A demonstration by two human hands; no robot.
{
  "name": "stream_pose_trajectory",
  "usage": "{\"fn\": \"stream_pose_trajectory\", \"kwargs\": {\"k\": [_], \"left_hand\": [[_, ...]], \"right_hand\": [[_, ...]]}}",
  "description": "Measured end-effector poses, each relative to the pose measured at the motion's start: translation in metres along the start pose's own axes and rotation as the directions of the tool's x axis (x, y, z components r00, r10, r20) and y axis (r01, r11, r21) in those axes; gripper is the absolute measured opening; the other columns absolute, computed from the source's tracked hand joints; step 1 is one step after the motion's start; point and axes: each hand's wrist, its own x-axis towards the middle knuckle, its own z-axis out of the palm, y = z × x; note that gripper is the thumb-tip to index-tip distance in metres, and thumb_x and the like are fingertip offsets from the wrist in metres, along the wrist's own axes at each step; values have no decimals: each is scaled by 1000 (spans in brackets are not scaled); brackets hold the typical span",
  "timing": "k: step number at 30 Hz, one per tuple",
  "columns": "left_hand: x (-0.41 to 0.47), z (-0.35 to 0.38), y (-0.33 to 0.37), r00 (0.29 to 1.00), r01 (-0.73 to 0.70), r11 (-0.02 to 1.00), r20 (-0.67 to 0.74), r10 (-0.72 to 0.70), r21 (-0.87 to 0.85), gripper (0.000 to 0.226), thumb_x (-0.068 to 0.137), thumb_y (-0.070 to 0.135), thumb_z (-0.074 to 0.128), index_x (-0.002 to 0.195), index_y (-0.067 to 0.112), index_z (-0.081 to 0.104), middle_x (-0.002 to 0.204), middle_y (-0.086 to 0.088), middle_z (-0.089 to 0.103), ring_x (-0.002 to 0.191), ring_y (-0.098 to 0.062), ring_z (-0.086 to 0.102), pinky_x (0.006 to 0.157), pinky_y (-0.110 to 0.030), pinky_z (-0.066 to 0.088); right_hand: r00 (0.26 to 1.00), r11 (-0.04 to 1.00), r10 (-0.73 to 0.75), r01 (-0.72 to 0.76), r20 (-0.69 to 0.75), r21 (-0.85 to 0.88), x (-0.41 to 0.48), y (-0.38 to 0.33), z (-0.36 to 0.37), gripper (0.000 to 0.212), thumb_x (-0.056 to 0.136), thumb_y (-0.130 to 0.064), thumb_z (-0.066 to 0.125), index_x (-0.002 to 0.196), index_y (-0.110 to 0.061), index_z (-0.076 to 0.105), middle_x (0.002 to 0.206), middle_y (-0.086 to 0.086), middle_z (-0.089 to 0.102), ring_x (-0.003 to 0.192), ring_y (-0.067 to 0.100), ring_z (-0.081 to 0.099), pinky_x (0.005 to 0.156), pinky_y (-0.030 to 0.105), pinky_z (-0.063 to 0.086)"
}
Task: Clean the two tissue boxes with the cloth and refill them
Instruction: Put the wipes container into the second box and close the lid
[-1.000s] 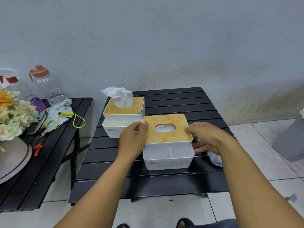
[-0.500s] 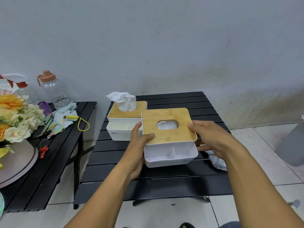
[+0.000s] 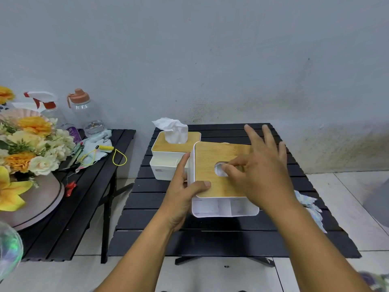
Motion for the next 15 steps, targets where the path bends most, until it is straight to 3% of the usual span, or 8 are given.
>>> {"fn": "stream_pose_trajectory", "kwargs": {"k": [6,10,15], "left_hand": [[-2,12,-1,995,-92,995,-45,91,-23,99,62,27,82,151,45,41,134,-15,66,114,-27,71,82,-27,59],[-2,18,-4,991,-116,993,-65,114,-26,99,63,28,82,152,44,40,136,-18,63,117,-29,68,84,-28,58],[-1,17,-7,992,-106,994,-66,104,-27,97,64,28,82,149,48,42,138,-16,62,120,-32,66,86,-30,58]], "right_hand": [[962,957,258,-267,92,114,-2,-15,23,34,96,-56,47,84,-42,75,167,-8,-9,151,23,-21,117,60,-10],[943,929,332,-330,17,168,0,-18,35,26,89,-54,56,79,-39,74,166,-4,-16,149,26,-27,116,63,-11],[921,866,382,-384,73,319,4,-18,33,24,84,-49,68,61,-44,63,166,-10,-13,151,22,-21,116,62,-11]]}}
